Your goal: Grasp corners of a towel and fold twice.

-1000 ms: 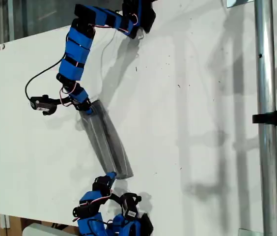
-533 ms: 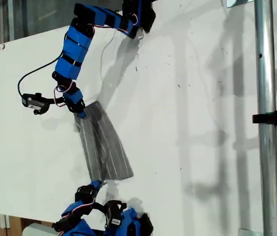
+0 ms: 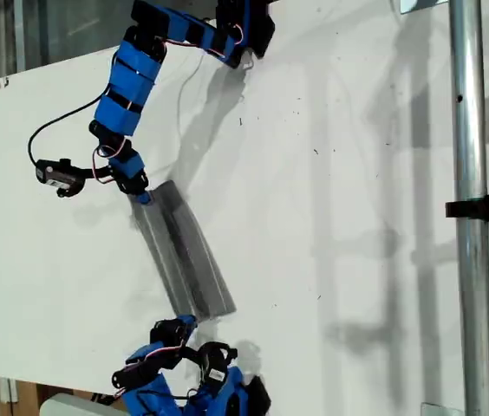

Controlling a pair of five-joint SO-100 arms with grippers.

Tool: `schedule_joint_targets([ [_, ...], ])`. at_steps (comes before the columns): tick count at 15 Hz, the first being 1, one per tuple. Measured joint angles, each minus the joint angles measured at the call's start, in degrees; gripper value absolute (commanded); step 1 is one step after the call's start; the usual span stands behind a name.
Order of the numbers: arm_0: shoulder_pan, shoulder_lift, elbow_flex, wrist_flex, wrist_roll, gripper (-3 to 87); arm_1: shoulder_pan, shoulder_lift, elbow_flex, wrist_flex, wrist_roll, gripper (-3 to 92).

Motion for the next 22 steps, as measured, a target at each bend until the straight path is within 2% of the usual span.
schedule_joint_targets([
  [5,8.70,-0.62,8.53,-8.00,-9.76,-0.7,4.13,-8.26,0.53,0.97,-0.09,-0.3],
  [7,11.51,-0.97,12.66,-13.18,-12.39,-0.4,6.42,-10.90,0.53,0.88,-0.09,-0.3],
  [10,15.03,-1.23,16.08,-20.92,-15.21,1.8,5.10,-12.13,0.53,0.97,0.00,-0.3],
  [11,16.44,-1.67,16.08,-23.20,-15.38,8.2,5.10,-12.13,0.53,0.97,0.00,-0.2],
  [13,17.58,-5.27,16.08,-25.22,-15.91,28.2,5.27,-12.13,0.53,1.85,0.00,8.4],
  [15,17.31,-10.11,13.97,-19.86,-17.67,33.8,4.75,-12.13,0.44,3.25,0.00,10.0],
  [17,16.70,-10.72,9.32,-9.58,-20.39,33.2,5.01,-12.13,0.44,4.39,0.00,12.3],
  [19,14.41,-8.09,5.45,0.70,-24.26,31.9,4.83,-12.04,0.44,5.27,0.44,19.9],
  [22,14.85,6.68,2.72,5.36,-25.05,23.9,4.75,-8.79,0.44,6.06,0.44,23.5],
])
